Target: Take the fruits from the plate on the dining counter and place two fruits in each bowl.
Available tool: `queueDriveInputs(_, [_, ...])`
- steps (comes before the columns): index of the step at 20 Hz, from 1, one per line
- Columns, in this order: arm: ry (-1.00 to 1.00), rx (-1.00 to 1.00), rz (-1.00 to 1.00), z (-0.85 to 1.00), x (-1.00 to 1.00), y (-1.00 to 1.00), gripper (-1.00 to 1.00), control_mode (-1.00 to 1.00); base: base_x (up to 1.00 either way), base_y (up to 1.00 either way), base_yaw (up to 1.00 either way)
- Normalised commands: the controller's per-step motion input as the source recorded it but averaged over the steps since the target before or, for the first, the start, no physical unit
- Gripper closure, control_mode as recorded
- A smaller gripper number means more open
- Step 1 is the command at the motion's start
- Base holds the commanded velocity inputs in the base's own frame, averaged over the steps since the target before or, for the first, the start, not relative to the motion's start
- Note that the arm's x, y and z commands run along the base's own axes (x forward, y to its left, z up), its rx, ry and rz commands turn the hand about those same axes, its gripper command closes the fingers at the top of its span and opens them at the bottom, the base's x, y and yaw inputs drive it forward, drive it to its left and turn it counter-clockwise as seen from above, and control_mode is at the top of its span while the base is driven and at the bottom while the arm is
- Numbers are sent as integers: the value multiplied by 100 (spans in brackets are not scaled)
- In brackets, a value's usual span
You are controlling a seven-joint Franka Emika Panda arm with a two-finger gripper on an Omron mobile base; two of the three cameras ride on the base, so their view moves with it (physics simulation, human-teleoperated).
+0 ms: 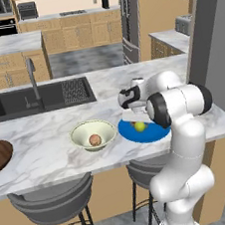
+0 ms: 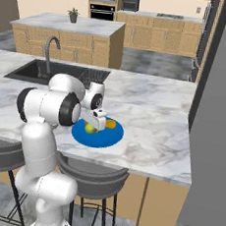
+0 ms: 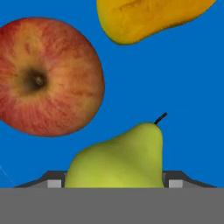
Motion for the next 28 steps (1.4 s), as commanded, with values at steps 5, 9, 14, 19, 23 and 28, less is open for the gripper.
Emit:
queueDriveInputs(5, [0,0,2,14,-12,0,100,-100,0,0,0])
queueDriveInputs(9, [0,0,9,85,-66,2,100,-100,0,0,0])
queueDriveInputs(14, [-5,0,15,97,-56,20,100,-100,0,0,0])
queueDriveInputs(19, [-22,0,24,72,-26,54,100,-100,0,0,0])
queueDriveInputs(23, [-32,0,25,38,0,91,100,-100,0,0,0])
queueDriveInputs(28, [-27,1,26,13,0,91,100,-100,0,0,0])
